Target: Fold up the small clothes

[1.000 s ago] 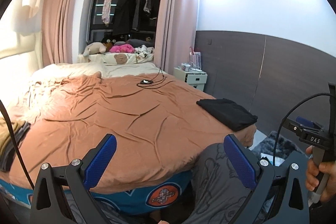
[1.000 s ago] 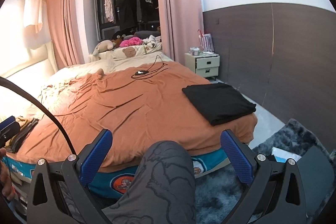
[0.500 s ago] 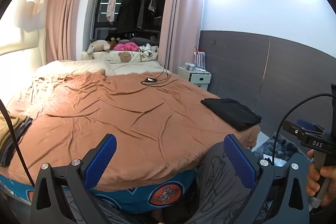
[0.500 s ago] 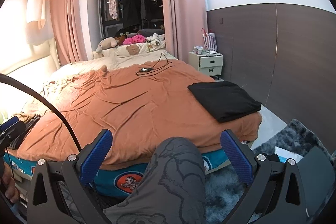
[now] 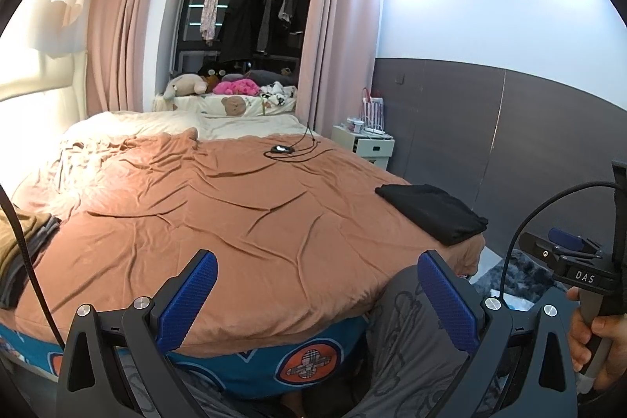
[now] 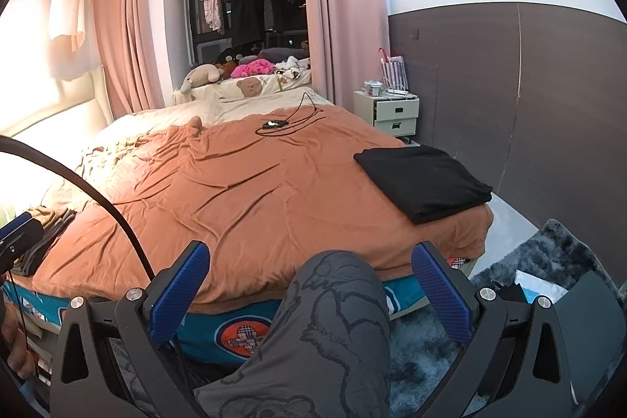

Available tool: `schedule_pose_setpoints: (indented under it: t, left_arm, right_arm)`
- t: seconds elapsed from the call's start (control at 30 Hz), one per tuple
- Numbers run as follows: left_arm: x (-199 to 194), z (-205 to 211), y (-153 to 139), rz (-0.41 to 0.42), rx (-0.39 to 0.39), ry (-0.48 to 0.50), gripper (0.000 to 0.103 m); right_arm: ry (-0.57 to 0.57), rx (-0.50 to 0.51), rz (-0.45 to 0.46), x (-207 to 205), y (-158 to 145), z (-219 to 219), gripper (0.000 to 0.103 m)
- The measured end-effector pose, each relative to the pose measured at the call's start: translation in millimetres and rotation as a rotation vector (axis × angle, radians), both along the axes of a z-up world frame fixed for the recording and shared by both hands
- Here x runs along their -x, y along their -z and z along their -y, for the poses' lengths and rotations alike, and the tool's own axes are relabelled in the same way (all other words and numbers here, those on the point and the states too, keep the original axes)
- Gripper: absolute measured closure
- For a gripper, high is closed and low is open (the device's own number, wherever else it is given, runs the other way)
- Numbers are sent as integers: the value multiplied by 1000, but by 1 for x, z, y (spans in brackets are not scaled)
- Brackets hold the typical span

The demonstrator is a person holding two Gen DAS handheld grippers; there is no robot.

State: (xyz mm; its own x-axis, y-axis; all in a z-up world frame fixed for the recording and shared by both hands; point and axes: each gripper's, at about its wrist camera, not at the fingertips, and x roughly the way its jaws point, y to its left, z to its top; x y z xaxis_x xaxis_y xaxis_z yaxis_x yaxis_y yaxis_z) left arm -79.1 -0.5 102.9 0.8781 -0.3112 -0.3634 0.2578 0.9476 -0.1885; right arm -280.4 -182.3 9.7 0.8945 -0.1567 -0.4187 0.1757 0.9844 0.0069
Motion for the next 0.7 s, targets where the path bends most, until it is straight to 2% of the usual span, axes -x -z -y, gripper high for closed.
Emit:
schedule_pose_setpoints:
  t: [0.7]
  left_arm:
    - [2, 0, 0, 0, 0, 4, 0]
  right_arm:
    - [-1, -5, 2, 2, -1, -2, 0]
